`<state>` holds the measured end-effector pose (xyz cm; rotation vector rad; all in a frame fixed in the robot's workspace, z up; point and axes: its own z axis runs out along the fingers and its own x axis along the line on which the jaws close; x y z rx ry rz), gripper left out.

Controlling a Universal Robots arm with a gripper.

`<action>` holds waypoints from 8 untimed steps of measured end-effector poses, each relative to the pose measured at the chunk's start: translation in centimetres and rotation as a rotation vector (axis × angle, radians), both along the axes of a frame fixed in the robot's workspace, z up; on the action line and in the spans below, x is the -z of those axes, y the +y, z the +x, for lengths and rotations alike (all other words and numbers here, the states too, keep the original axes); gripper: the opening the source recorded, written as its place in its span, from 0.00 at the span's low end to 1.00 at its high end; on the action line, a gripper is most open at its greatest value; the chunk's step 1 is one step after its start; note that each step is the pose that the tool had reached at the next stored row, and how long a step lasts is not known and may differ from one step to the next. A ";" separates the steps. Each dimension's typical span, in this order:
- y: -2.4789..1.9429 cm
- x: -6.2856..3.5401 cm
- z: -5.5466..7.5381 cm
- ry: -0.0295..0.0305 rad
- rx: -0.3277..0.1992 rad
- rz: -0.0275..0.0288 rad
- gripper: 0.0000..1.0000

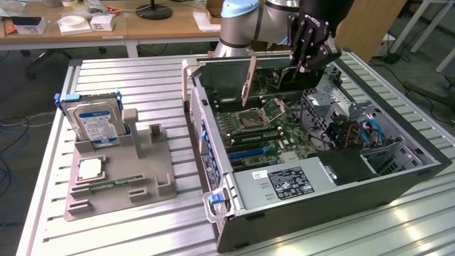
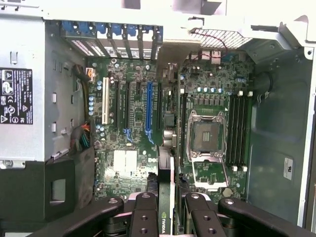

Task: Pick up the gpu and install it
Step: 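Insert the gpu into the slot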

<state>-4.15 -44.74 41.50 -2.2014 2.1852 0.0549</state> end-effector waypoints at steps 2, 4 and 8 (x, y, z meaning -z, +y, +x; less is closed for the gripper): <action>0.01 0.02 -0.1 0.0002 0.016 -0.0004 0.26; 0.01 0.08 -0.2 0.0001 0.021 -0.0002 0.26; 0.01 0.35 -0.3 0.0000 0.022 -0.0001 0.26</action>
